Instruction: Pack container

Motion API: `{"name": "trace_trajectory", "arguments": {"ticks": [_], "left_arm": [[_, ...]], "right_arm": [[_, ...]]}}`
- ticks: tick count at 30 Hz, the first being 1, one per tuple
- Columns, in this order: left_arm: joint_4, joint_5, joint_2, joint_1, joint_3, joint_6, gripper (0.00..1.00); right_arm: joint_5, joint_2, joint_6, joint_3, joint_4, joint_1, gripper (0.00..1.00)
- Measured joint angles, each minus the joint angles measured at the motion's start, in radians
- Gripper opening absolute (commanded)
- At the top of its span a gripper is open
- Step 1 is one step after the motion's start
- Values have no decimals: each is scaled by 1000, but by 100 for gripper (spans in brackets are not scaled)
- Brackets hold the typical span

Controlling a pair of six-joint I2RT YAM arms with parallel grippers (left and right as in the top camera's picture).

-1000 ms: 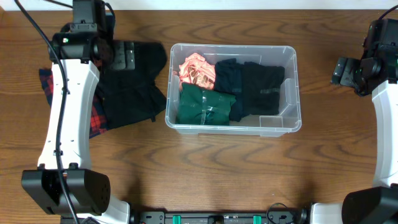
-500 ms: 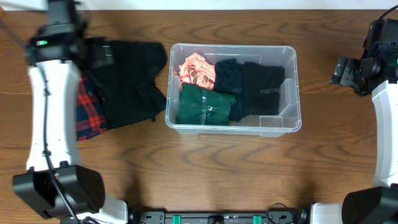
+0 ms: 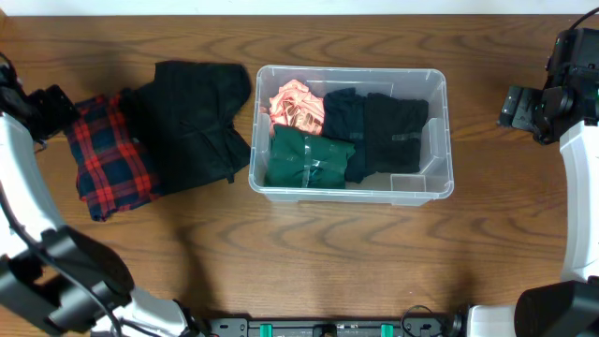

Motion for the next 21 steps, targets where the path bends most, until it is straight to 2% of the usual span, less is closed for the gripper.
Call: {"name": "trace_trajectory", "arguments": {"ticks": [10,21], "left_arm": [[3,71,246,37,-11,37,98],[10,163,359,74,-2,100,99]], "right_arm": [[0,0,0,0,0,0,99],[0,0,0,0,0,0,99]]}}
